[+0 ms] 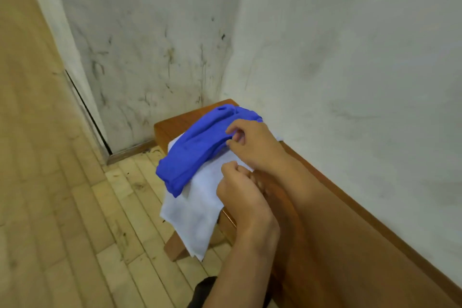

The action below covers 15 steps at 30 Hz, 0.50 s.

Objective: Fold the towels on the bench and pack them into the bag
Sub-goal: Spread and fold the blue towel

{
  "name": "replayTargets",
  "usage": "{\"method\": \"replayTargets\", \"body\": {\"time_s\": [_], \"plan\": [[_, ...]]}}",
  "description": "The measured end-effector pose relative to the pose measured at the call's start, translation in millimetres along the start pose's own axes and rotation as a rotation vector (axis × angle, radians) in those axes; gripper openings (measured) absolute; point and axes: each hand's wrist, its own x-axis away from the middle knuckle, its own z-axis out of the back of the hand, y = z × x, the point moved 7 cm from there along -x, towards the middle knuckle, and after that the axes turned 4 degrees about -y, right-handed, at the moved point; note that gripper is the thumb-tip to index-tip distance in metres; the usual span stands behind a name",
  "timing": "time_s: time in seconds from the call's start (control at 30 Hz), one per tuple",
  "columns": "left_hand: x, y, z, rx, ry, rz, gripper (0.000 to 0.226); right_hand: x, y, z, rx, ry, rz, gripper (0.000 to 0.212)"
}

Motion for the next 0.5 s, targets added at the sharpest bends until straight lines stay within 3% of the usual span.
{"method": "replayTargets", "body": {"time_s": [0.07,0.13,0.33,0.5], "plan": [[-5.9,2.7,2.8,0.05,0.01,0.015,0.062,-12.3,1.4,-16.4,0.104,-0.06,0.053,0.03],[-9.4,5.2,3.1,0.061,0.006,0.022,0.064,-16.5,2.4,-21.0,0.141,-0.022,0.061,0.026],[-10.3,0.5,5.4,-0.04,0.004,0.018,0.052,1.7,-22.2,30.0,0.026,0.405,0.145,0.009],[-5.4,-5.8,-1.1,-0.022,-0.079,0.061,0.031,14.8,-37.2,68.6,-0.032,0.477,0.156,0.01]]}}
